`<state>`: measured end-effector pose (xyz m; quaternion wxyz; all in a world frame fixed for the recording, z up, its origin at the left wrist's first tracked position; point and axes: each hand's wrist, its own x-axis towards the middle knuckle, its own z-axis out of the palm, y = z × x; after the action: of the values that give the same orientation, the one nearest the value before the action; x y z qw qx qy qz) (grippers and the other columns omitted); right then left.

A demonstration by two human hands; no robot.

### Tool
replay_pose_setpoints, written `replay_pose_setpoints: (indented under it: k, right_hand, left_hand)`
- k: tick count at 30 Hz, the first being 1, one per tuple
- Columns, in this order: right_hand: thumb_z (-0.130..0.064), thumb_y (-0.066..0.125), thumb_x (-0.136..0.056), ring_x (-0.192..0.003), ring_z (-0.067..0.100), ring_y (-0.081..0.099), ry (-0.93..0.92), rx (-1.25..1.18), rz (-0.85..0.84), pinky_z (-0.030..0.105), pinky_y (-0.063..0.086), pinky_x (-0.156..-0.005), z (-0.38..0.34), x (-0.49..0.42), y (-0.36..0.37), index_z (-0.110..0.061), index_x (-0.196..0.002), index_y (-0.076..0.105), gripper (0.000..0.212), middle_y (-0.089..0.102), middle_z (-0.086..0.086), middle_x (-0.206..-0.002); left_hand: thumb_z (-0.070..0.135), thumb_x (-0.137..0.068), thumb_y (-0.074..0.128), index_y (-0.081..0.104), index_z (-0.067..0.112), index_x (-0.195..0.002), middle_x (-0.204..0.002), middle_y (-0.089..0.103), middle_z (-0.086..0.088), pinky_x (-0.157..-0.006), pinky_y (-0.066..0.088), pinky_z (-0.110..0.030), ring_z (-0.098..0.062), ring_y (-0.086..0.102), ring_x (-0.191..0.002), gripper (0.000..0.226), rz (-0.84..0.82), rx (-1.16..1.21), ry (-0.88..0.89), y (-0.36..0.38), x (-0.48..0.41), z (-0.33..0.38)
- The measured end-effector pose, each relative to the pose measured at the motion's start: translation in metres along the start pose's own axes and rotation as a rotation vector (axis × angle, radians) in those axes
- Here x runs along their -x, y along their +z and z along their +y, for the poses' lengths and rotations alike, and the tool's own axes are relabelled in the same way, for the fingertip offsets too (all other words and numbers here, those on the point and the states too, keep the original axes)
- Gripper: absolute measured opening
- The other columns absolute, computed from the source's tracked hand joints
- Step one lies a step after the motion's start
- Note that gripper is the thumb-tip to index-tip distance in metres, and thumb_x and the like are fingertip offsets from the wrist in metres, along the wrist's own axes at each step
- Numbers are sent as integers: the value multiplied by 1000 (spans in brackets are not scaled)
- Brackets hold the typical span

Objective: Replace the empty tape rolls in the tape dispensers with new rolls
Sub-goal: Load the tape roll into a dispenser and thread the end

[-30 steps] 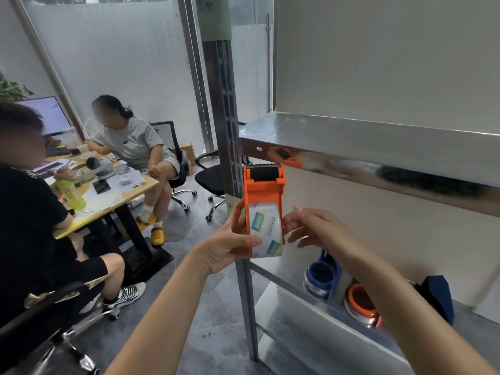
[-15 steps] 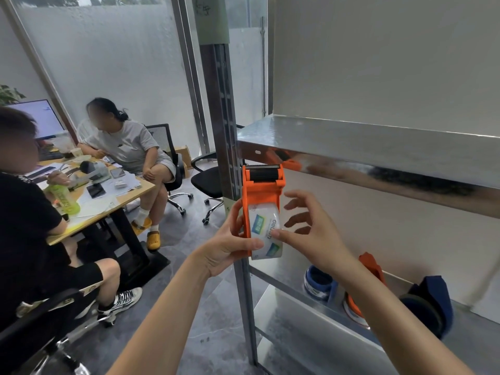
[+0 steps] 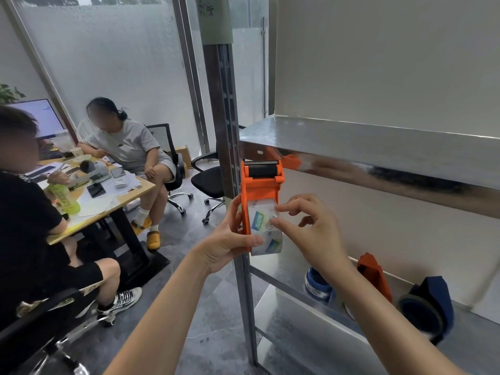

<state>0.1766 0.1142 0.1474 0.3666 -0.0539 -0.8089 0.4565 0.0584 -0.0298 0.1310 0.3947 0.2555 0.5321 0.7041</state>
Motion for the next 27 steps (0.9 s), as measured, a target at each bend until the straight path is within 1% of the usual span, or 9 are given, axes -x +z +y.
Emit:
replay_pose_setpoints:
  k: [3, 5, 8, 11, 13, 18, 21, 25, 27]
  right_hand:
    - [-24, 74, -80, -91, 1, 53, 35, 39, 5, 10, 43, -67, -2, -2, 6, -41, -73, 59, 24, 55, -19, -92]
    - [-21, 72, -83, -94, 1, 52, 36, 75, -8, 8, 40, -73, -2, -2, 9, -38, -73, 57, 25, 54, -21, -94]
    - [-16, 71, -83, -98, 2, 50, -79, 150, 37, 6, 37, -81, -1, 1, 12, -29, -79, 59, 18, 56, -20, -96]
    - [-13, 71, -83, -97, 4, 51, -219, 197, 81, 14, 43, -83, 3, 1, 14, -22, -83, 61, 14, 54, -24, -95]
    - [-11, 71, -82, -96, 5, 54, -216, 150, 77, 20, 49, -81, 2, 0, 13, -20, -83, 63, 12, 52, -28, -93]
    - [-17, 69, -85, -95, 10, 57, -129, 94, 15, 34, 55, -81, -3, 0, 13, -31, -81, 57, 19, 54, -21, -94]
    - [-24, 64, -85, -90, 11, 60, -109, 20, 60, 39, 56, -76, -5, -2, 15, -29, -79, 58, 10, 60, -15, -89]
    - [-26, 59, -85, -87, 11, 61, -63, -61, 140, 39, 55, -77, -9, -6, 19, -32, -79, 57, 9, 63, -11, -85]
    - [-24, 59, -85, -87, 12, 62, -58, -79, 169, 41, 55, -76, -10, -4, 22, -35, -79, 56, 13, 63, -13, -85]
  left_hand:
    - [-12, -60, 70, 35, 41, -135, -129, 53, -13, -84, 53, -49, -33, 60, -111, 98, -16, -2, 1, 0, -1, -1]
    - [-8, -56, 75, 35, 41, -135, -132, 51, -15, -86, 52, -51, -35, 59, -113, 102, -36, 14, 0, -1, -2, -1]
    - [-6, -52, 77, 35, 41, -136, -136, 46, -19, -86, 51, -51, -39, 55, -116, 105, -56, 32, 3, -1, -3, -1]
    - [-5, -54, 77, 35, 39, -137, -137, 46, -19, -86, 51, -52, -39, 56, -115, 103, -68, 37, 14, -1, -4, 0]
    - [-5, -54, 76, 35, 39, -137, -135, 48, -17, -85, 52, -51, -37, 58, -114, 102, -70, 50, 20, -2, -5, 0]
    - [-3, -53, 79, 36, 37, -136, -126, 54, -15, -81, 53, -48, -35, 60, -110, 101, -54, 54, 28, -3, -4, 1]
    - [6, -46, 90, 38, 34, -136, -124, 56, -15, -82, 54, -49, -33, 61, -108, 109, -69, 95, 11, -1, -3, 2]
    - [29, -55, 87, 41, 27, -137, -117, 62, -13, -81, 55, -46, -29, 63, -101, 94, -149, 179, 5, 4, -1, 3]
    - [25, -55, 85, 46, 28, -133, -115, 61, -13, -82, 50, -47, -30, 59, -100, 87, -161, 235, 17, 0, -2, 3]
